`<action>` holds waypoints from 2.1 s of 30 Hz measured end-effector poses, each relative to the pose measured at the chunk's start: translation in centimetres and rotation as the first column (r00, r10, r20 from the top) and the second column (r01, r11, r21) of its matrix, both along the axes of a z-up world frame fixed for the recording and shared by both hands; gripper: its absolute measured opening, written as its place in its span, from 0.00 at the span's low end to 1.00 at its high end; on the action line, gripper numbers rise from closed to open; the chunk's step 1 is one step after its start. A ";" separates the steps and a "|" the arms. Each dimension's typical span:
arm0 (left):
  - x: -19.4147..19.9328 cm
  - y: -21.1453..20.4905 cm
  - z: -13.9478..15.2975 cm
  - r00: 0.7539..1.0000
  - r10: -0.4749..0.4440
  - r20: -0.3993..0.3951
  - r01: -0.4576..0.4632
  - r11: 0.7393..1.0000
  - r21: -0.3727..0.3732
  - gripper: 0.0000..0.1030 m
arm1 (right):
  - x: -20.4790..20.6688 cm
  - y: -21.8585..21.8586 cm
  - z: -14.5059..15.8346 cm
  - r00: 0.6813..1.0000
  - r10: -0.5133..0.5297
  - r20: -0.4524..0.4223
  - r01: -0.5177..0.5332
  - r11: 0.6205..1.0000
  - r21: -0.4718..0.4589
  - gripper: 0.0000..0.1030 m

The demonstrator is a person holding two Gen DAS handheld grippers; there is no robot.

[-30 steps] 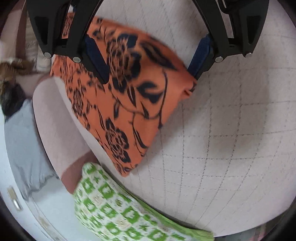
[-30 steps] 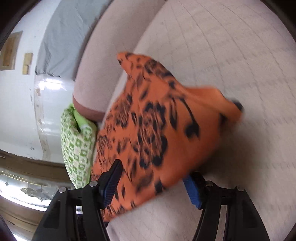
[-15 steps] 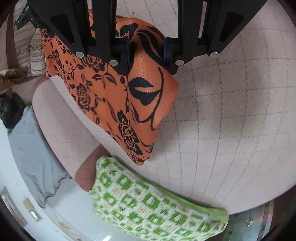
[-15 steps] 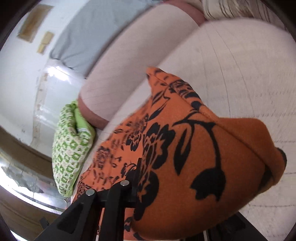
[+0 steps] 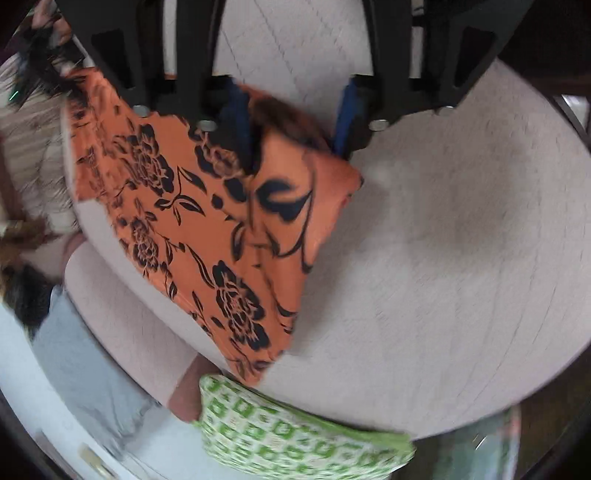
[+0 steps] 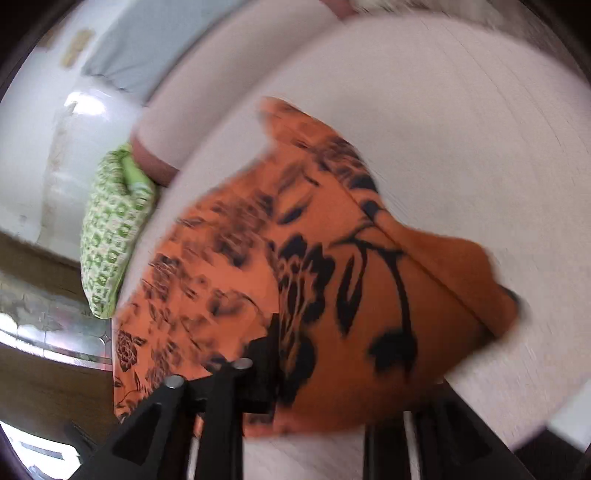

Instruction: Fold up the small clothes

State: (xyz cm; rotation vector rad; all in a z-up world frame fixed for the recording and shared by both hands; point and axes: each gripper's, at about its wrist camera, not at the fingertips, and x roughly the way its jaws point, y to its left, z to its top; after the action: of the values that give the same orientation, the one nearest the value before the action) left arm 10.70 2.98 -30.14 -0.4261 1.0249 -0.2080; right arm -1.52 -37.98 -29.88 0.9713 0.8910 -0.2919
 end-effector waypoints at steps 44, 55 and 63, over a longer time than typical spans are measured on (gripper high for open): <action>-2.6 -15.7 10.3 0.891 -0.301 0.340 0.254 0.951 0.175 0.20 | 3.8 4.2 2.3 0.925 0.255 0.280 -0.249 0.967 -0.056 0.35; -6.2 -27.9 9.6 0.720 -0.617 0.316 0.606 0.782 0.147 0.47 | -4.5 -7.9 3.5 0.873 -0.142 0.466 0.084 0.986 0.142 0.69; -1.8 -17.9 7.9 0.902 -0.361 0.237 0.336 0.931 0.140 0.66 | 0.5 -5.1 2.1 0.945 -0.012 0.328 -0.048 0.984 0.173 0.71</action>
State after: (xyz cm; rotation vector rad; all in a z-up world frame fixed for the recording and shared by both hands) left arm 8.92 -14.87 -22.27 -0.1172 0.8420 -0.5220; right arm -1.03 -43.12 -27.81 1.1387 0.6260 -0.0300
